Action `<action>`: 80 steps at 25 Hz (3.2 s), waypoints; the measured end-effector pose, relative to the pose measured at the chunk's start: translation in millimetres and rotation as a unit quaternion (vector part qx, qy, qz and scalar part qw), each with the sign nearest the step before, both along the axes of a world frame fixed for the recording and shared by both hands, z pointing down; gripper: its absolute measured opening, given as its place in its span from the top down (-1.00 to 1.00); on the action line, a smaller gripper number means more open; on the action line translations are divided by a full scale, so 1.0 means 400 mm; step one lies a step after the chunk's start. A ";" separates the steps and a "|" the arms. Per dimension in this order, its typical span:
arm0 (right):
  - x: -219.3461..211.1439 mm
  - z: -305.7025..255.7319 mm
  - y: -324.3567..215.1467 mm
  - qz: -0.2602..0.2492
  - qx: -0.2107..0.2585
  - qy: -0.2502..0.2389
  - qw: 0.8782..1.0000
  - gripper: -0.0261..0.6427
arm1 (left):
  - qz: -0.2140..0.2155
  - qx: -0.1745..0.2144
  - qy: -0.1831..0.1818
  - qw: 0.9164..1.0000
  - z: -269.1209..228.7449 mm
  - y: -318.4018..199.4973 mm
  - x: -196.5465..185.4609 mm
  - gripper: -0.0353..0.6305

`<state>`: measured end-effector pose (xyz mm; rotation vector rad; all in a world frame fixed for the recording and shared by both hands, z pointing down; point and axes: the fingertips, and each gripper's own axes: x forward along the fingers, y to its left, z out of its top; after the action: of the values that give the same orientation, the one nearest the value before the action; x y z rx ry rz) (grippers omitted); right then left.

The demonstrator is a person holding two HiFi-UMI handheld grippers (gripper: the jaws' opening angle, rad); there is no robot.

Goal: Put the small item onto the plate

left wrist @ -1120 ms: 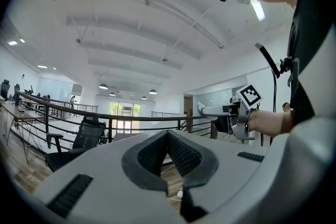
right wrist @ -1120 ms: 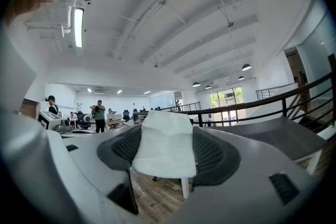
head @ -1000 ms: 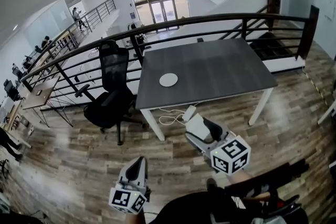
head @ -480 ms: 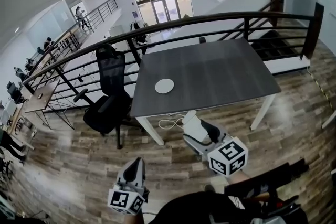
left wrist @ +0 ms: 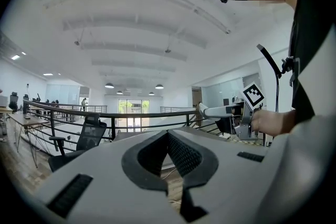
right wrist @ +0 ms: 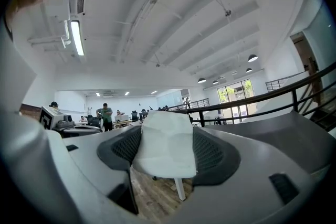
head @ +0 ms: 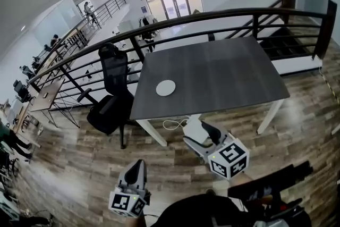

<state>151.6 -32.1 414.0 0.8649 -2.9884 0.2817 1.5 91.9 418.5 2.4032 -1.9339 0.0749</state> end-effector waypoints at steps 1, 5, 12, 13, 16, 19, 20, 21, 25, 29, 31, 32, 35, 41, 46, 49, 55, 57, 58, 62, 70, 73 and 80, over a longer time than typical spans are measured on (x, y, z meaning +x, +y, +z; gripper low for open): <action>0.004 0.003 -0.009 -0.001 0.000 0.000 1.000 -0.01 | 0.000 0.000 0.002 1.000 0.001 -0.009 0.006 0.88; 0.021 0.009 -0.045 -0.002 -0.005 -0.004 1.000 -0.01 | -0.003 -0.011 -0.014 1.000 0.009 -0.038 0.025 0.88; -0.015 0.024 -0.094 -0.006 -0.007 -0.002 1.000 -0.01 | 0.008 -0.026 -0.013 1.000 0.037 -0.089 0.009 0.88; -0.025 0.024 -0.105 -0.005 -0.007 -0.001 1.000 -0.01 | 0.013 -0.024 -0.010 1.000 0.040 -0.104 0.002 0.88; -0.055 0.018 -0.140 0.001 -0.003 0.007 1.000 -0.01 | 0.025 -0.013 0.008 1.000 0.034 -0.158 -0.024 0.88; -0.087 0.008 -0.170 0.014 -0.005 0.012 1.000 -0.01 | 0.027 -0.021 -0.005 0.999 0.037 -0.206 -0.082 0.88; -0.100 0.003 -0.182 0.019 -0.004 0.013 1.000 -0.01 | 0.030 -0.018 -0.008 0.999 0.029 -0.224 -0.101 0.88; -0.113 -0.004 -0.194 0.023 -0.002 0.013 1.000 -0.01 | 0.034 -0.013 -0.009 0.999 0.020 -0.243 -0.118 0.88; -0.165 -0.018 -0.250 0.039 0.006 0.014 0.999 -0.01 | 0.050 -0.003 -0.001 0.999 0.009 -0.310 -0.181 0.88; -0.222 -0.030 -0.292 0.052 0.002 0.012 0.999 -0.01 | 0.065 -0.003 0.002 0.998 0.006 -0.361 -0.241 0.88; -0.252 -0.035 -0.308 0.058 0.004 0.012 0.998 -0.01 | 0.070 -0.001 0.001 0.998 0.003 -0.385 -0.276 0.88; -0.266 -0.034 -0.314 0.061 0.007 0.013 0.998 -0.01 | 0.073 0.000 0.000 0.997 0.003 -0.395 -0.291 0.88; -0.304 -0.017 -0.326 0.064 0.013 0.019 0.998 -0.01 | 0.085 0.001 -0.001 0.996 0.013 -0.421 -0.325 0.88; -0.368 -0.021 -0.364 0.082 0.010 0.025 0.996 -0.01 | 0.112 0.000 0.005 0.994 0.020 -0.475 -0.386 0.88; -0.429 -0.024 -0.398 0.089 0.007 0.019 0.996 -0.01 | 0.138 -0.004 0.006 0.990 0.035 -0.509 -0.426 0.88; -0.458 -0.026 -0.423 0.083 0.007 0.020 0.996 -0.01 | 0.137 -0.001 0.017 0.990 0.019 -0.532 -0.447 0.88; -0.486 -0.012 -0.487 0.060 0.004 0.015 0.998 -0.01 | 0.111 -0.010 0.013 0.994 0.027 -0.586 -0.475 0.88; -0.493 -0.007 -0.528 0.046 0.005 0.014 0.999 -0.01 | 0.095 -0.011 0.012 0.995 0.030 -0.620 -0.478 0.88; -0.496 -0.006 -0.549 0.040 0.003 0.014 0.999 -0.01 | 0.088 -0.011 0.012 0.996 0.028 -0.636 -0.477 0.88; -0.497 -0.021 -0.626 0.018 0.007 0.013 1.000 -0.01 | 0.066 -0.006 0.016 0.998 0.007 -0.689 -0.467 0.88; -0.501 -0.044 -0.818 -0.006 0.019 0.012 1.000 -0.01 | 0.029 0.000 0.017 0.999 -0.007 -0.831 -0.455 0.88; -0.507 -0.039 -0.895 -0.008 0.016 0.011 1.000 -0.01 | 0.017 0.002 0.011 1.000 -0.009 -0.881 -0.466 0.88; -0.520 -0.009 -1.032 -0.019 0.005 0.018 1.000 -0.01 | -0.017 -0.007 0.012 1.000 -0.003 -0.955 -0.477 0.88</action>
<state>-56.3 -445.0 410.4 0.8052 -2.9715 0.2472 -189.2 -290.2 417.4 2.3495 -1.9575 0.0560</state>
